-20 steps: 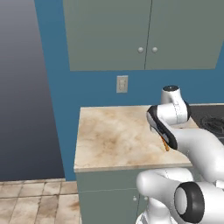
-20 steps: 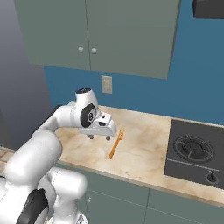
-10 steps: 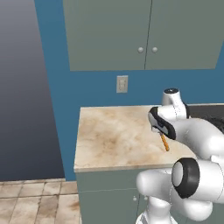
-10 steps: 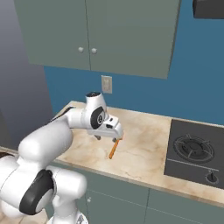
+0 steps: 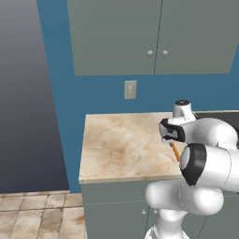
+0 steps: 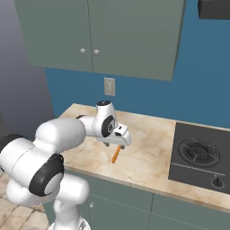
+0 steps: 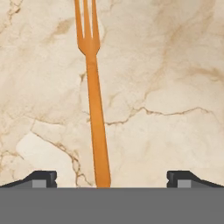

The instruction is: Take the fork and place it on the left side of the plate. Then take the spoon and place it on the right side of the plate. Make sure they're directly next to the plate.

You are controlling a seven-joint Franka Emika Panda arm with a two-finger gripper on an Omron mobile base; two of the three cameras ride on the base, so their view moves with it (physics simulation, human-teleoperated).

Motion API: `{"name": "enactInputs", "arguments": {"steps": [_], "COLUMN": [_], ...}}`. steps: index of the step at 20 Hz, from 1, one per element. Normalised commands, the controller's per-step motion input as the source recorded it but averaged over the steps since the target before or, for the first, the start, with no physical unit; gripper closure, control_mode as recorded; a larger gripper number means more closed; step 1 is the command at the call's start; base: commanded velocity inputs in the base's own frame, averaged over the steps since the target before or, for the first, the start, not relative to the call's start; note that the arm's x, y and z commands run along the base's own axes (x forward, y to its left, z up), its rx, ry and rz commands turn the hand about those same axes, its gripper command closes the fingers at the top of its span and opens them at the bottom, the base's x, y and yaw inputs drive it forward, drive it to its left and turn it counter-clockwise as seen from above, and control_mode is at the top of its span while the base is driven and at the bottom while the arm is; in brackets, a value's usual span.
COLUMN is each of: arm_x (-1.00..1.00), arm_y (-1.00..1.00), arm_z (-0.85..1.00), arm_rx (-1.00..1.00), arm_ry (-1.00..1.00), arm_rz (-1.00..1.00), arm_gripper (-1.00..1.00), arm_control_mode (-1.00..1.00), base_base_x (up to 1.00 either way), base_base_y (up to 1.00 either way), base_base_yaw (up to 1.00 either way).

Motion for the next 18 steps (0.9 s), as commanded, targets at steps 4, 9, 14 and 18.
{"name": "enactInputs", "arguments": {"steps": [4,9,14,18], "arm_x": [0.41,0.42,0.37,0.39], "arm_y": [-0.03,0.0,-0.06,-0.1], "arm_z": [-0.26,-0.28,-0.35,-0.34], "arm_rx": [0.0,0.0,0.0,0.0], "arm_ry": [0.0,0.0,0.0,0.0], "arm_rz": [0.0,0.0,0.0,0.0], "arm_gripper": [-1.0,-1.0,-1.0,-1.0], "arm_control_mode": [-1.0,-1.0,-1.0,-1.0], "base_base_x": [0.0,0.0,0.0,0.0], "base_base_y": [0.0,0.0,0.0,0.0], "base_base_yaw": [0.0,0.0,0.0,0.0]}}
